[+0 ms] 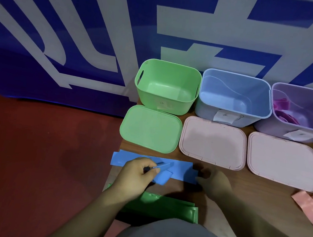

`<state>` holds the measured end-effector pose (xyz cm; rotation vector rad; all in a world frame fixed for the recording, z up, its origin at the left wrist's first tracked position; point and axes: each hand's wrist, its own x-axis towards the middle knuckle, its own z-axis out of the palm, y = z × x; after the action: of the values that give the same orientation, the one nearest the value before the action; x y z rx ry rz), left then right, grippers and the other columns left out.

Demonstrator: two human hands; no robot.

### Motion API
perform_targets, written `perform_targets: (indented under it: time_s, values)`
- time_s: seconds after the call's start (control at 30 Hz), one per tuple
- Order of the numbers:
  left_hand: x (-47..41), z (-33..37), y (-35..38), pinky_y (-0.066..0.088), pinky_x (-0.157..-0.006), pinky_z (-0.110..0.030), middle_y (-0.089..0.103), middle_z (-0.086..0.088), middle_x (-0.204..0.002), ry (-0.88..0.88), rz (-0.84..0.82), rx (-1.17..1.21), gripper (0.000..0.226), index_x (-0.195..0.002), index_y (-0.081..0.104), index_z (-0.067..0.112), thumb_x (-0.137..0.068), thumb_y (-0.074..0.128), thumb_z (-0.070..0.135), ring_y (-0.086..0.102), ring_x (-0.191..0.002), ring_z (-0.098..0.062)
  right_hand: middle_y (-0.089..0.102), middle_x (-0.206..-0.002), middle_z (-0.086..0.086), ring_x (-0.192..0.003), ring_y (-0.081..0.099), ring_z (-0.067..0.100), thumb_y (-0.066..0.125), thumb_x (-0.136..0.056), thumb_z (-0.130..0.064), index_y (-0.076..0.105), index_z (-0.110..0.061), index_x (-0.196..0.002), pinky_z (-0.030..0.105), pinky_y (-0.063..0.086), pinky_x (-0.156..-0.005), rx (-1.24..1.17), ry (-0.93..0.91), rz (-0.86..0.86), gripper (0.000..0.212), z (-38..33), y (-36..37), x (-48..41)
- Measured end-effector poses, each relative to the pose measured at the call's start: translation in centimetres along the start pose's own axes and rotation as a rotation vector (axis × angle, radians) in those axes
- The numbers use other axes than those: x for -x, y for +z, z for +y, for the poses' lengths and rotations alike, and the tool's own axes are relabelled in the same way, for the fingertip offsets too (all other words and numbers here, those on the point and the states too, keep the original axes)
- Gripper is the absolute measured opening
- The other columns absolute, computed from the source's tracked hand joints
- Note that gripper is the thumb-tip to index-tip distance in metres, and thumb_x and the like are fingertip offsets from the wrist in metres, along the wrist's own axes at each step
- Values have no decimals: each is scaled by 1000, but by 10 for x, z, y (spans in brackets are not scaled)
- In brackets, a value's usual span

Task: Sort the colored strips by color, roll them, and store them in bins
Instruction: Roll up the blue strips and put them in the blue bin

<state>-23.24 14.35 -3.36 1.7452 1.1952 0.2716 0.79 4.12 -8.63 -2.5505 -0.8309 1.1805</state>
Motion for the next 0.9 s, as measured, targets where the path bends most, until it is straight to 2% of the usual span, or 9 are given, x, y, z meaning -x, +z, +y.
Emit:
perform_targets:
  time_s: [0.07,0.13,0.23,0.37,0.47,0.6,0.67,0.8,0.9]
  values:
    - [-2,2,0,38,-58,-12,63,-3,-71,-41,-32,56,15,-77,68,17,-92,67,18,48,-59,0,66,-94,4,-87,64,24,72,-81,-21,65,-15,-115,31,51,-76,-6,18,13,35,2,9,-2]
    - [-5,3,0,40,-59,-13,64,-5,-72,-58,-39,84,14,-79,67,17,-93,66,19,49,-60,-2,66,-98,0,-86,62,20,68,-80,-15,61,-23,-124,28,50,-76,-7,-19,19,46,1,18,-4]
    - [-6,5,0,39,-58,-14,58,4,-64,-73,-48,118,10,-83,67,20,-93,66,18,47,-58,-3,68,-104,-2,-90,64,19,64,-79,-8,56,-27,-129,29,54,-77,-106,13,31,55,-1,27,-4]
    - [-10,6,0,37,-58,-17,57,-9,-62,-92,-19,189,10,-88,65,24,-93,67,16,45,-58,-7,64,-91,-4,-81,61,18,67,-79,-6,59,-21,-118,26,49,-68,-201,70,71,43,-3,28,-5]
    - [-11,8,-3,38,-59,-17,59,-4,-61,-99,3,233,12,-85,66,25,-93,66,16,47,-59,-8,64,-82,-7,-78,62,16,70,-75,-8,59,-20,-104,30,51,-67,-214,75,82,33,-6,24,-1]
    - [-11,14,-6,43,-62,-14,68,-14,-74,-87,29,265,14,-82,68,25,-93,66,15,56,-62,-7,67,-82,-8,-75,63,10,74,-73,-15,62,-26,-87,27,49,-63,-231,-27,106,22,-12,11,8]
    - [-12,16,-7,46,-64,-21,68,-13,-73,-72,44,287,17,-81,68,27,-93,67,15,58,-63,-8,67,-77,-7,-71,61,9,76,-74,-17,62,-26,-80,24,42,-57,-232,-93,106,18,-17,4,14]
    - [-13,19,-9,45,-63,-32,65,-13,-68,-42,74,282,16,-81,68,26,-93,67,16,55,-61,-18,68,-74,-4,-68,63,15,76,-75,-14,65,-26,-79,22,44,-55,-267,-213,100,16,-29,-8,27]
    - [-10,21,-12,51,-66,-42,68,-15,-73,-35,81,291,15,-83,67,27,-94,66,17,62,-72,-38,69,-74,-5,-69,64,12,71,-79,-9,65,-29,-76,28,51,-62,-275,-309,108,20,-38,-16,39]
